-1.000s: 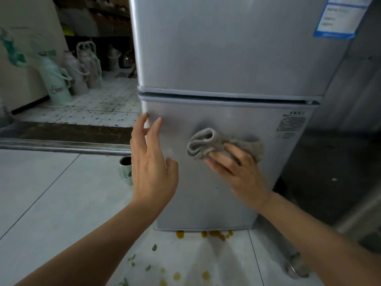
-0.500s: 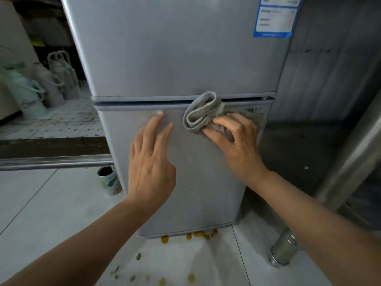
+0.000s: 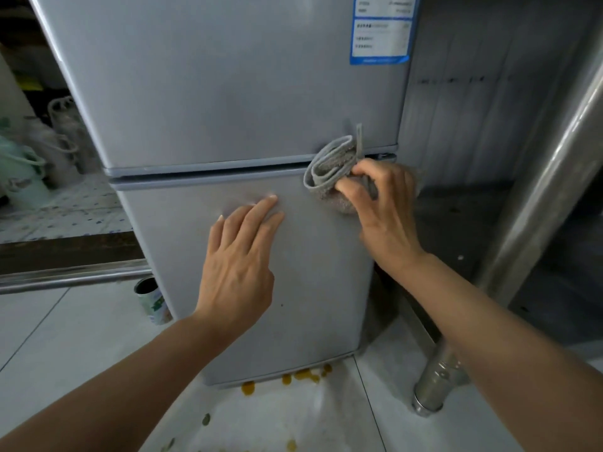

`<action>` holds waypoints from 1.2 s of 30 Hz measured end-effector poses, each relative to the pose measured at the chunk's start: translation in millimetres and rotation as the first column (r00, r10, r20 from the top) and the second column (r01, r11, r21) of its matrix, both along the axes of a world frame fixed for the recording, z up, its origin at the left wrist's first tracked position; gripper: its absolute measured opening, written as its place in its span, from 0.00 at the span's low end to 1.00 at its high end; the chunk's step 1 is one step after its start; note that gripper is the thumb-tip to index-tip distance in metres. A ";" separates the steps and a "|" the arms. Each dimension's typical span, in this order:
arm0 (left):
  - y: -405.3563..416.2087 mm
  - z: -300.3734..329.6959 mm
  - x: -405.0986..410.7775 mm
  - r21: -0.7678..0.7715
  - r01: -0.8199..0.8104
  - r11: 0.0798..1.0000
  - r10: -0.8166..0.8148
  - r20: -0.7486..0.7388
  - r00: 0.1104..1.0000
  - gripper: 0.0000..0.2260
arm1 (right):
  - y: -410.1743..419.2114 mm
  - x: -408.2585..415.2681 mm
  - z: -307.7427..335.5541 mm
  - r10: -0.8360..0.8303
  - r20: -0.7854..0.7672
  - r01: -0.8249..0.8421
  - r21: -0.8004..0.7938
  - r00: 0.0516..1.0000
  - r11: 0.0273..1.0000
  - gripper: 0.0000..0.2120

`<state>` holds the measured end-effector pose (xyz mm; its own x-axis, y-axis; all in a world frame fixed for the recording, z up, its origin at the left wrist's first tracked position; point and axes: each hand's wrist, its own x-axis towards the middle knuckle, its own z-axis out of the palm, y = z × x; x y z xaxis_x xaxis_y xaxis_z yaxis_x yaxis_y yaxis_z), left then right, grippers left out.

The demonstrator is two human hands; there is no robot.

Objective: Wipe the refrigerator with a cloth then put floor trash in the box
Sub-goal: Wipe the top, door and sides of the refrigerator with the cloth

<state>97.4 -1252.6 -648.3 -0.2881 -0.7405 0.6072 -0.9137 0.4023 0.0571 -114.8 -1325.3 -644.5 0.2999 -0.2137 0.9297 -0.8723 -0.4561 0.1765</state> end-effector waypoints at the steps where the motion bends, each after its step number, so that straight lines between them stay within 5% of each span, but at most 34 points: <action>1: -1.7 1.0 -0.9 -0.008 0.004 1.000 -0.004 0.006 1.000 0.32 | 0.4 -0.5 1.8 -0.007 0.021 0.007 0.013 1.000 1.000 0.19; 7: -13.1 -18.0 0.7 -0.074 0.031 0.997 -0.025 0.073 0.997 0.30 | 0.7 -3.1 -69.7 -0.035 0.288 0.005 0.106 0.957 0.994 0.08; 13: -13.6 -36.0 -2.6 -0.087 0.047 0.995 -0.035 0.135 0.990 0.31 | 26.2 -1.6 -131.8 -0.125 0.293 -0.028 0.468 0.948 0.883 0.32; 18: -19.1 -28.5 -5.6 -0.128 0.071 0.989 -0.050 0.157 0.986 0.30 | 14.0 12.5 -51.4 -0.068 0.589 -0.150 0.313 0.805 0.938 0.21; 22: -24.8 -28.4 -7.1 -0.165 0.101 0.981 -0.070 0.181 0.981 0.30 | 3.3 18.1 -9.8 -0.020 0.657 -0.124 0.172 0.754 0.977 0.22; 26: -28.2 -37.1 -2.2 -0.165 0.112 0.980 -0.075 0.218 0.973 0.30 | 0.0 25.7 -35.2 -0.086 0.679 -0.050 0.178 0.730 0.983 0.23; 30: -25.1 -54.5 9.7 -0.150 0.118 0.982 -0.076 0.263 0.962 0.30 | 3.0 35.0 -110.1 -0.247 0.717 -0.055 0.370 0.652 0.928 0.24; 36: -8.9 -81.7 33.5 -0.064 0.075 0.995 -0.045 0.385 0.922 0.30 | 26.1 56.8 -190.6 -0.516 0.642 -0.119 0.684 0.566 0.720 0.29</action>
